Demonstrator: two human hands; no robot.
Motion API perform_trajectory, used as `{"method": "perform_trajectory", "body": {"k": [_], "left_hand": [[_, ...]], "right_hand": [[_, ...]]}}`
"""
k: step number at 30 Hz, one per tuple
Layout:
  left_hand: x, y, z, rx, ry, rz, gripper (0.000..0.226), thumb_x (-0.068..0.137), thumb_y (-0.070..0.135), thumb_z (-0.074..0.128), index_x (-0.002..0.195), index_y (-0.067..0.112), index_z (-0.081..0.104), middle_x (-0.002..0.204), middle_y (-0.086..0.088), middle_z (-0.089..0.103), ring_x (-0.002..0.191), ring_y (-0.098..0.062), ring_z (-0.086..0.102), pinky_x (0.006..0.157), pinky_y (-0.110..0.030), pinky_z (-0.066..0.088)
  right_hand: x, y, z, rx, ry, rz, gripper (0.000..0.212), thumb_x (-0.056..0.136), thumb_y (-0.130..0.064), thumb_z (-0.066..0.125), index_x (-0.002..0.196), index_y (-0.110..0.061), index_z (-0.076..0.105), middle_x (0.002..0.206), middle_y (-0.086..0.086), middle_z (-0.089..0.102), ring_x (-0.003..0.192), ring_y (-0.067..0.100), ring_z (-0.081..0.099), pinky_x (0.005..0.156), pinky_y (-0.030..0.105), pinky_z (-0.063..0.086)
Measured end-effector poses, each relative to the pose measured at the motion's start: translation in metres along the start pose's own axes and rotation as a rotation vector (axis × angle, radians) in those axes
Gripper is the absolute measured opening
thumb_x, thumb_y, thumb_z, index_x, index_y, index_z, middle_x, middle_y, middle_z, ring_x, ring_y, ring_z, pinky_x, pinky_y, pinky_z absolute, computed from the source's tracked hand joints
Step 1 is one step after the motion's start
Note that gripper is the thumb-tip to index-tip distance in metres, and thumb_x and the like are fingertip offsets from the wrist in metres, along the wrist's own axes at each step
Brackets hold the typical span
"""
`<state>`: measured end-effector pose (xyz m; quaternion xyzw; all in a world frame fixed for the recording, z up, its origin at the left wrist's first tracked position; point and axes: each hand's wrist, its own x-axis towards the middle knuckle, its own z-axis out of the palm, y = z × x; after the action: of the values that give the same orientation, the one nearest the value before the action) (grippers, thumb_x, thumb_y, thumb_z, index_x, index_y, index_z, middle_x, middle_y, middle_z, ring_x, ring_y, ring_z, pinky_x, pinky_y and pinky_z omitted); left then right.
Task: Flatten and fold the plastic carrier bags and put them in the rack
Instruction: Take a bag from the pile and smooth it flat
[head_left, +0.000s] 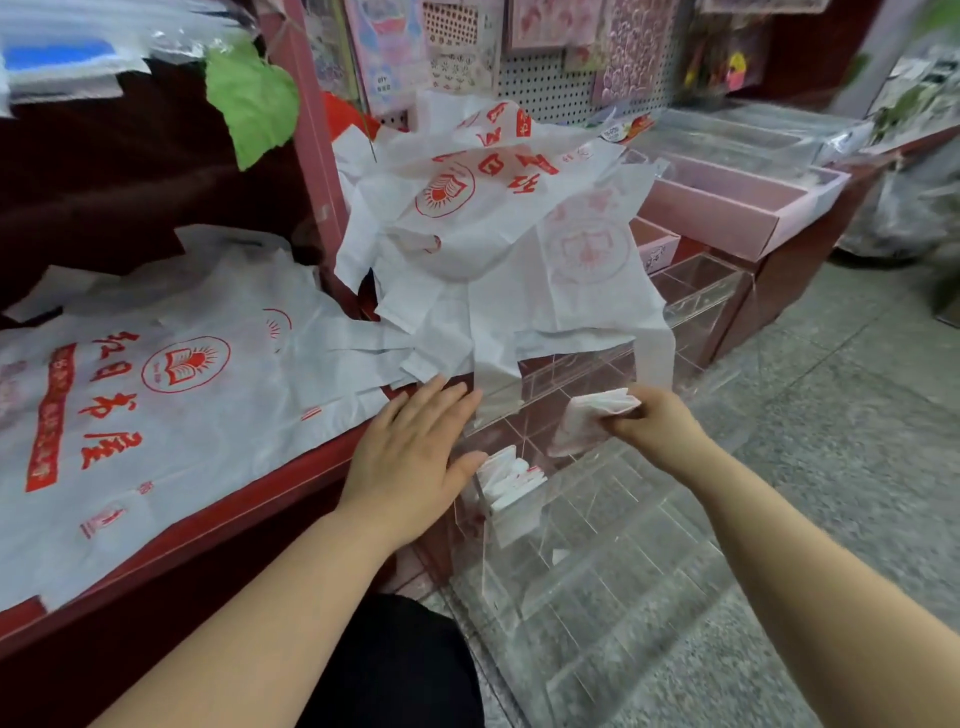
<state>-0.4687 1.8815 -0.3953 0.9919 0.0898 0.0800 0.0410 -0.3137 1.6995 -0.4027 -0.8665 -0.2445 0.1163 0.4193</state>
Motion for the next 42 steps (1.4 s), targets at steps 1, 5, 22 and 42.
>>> {"method": "perform_trajectory", "body": {"k": [1, 5, 22, 42], "left_hand": [[0.0, 0.0, 0.001, 0.004, -0.006, -0.001, 0.09, 0.061, 0.06, -0.017, 0.146, 0.032, -0.003, 0.155, 0.013, 0.0, 0.122, 0.007, -0.021, 0.097, -0.015, -0.021], [0.0, 0.0, 0.0, 0.034, -0.011, 0.013, 0.092, 0.061, 0.061, -0.017, 0.146, 0.03, -0.003, 0.155, 0.013, 0.0, 0.122, 0.006, -0.022, 0.096, -0.015, -0.022], [0.0, -0.001, 0.002, 0.047, -0.016, 0.014, 0.093, 0.062, 0.064, -0.014, 0.147, 0.028, -0.002, 0.155, 0.01, 0.001, 0.123, 0.003, -0.023, 0.102, -0.021, -0.019], [-0.047, -0.013, -0.031, -0.328, 0.196, -0.017, 0.045, 0.089, 0.049, 0.039, 0.127, 0.028, 0.052, 0.138, 0.014, 0.042, 0.134, -0.004, 0.027, 0.105, -0.019, 0.013]], "right_hand": [[0.002, 0.002, 0.003, -0.041, -0.079, -0.005, 0.013, 0.082, 0.004, 0.058, 0.073, -0.005, 0.056, 0.063, 0.001, 0.048, 0.057, 0.011, 0.04, 0.047, 0.011, 0.032], [0.005, 0.001, 0.007, -0.288, -0.249, 0.011, 0.012, 0.087, -0.007, 0.053, 0.079, -0.015, 0.053, 0.068, -0.004, 0.05, 0.075, 0.018, 0.046, 0.077, 0.025, 0.027], [0.013, 0.012, 0.01, -0.719, -0.196, -0.098, 0.009, 0.084, -0.022, 0.053, 0.087, -0.028, 0.06, 0.104, -0.004, 0.054, 0.11, 0.02, 0.037, 0.099, 0.033, 0.016], [-0.034, -0.041, 0.007, -0.502, 0.139, -0.391, 0.018, 0.082, -0.008, 0.059, 0.097, -0.01, 0.068, 0.085, -0.002, 0.061, 0.088, 0.021, 0.051, 0.071, 0.022, 0.026]]}}
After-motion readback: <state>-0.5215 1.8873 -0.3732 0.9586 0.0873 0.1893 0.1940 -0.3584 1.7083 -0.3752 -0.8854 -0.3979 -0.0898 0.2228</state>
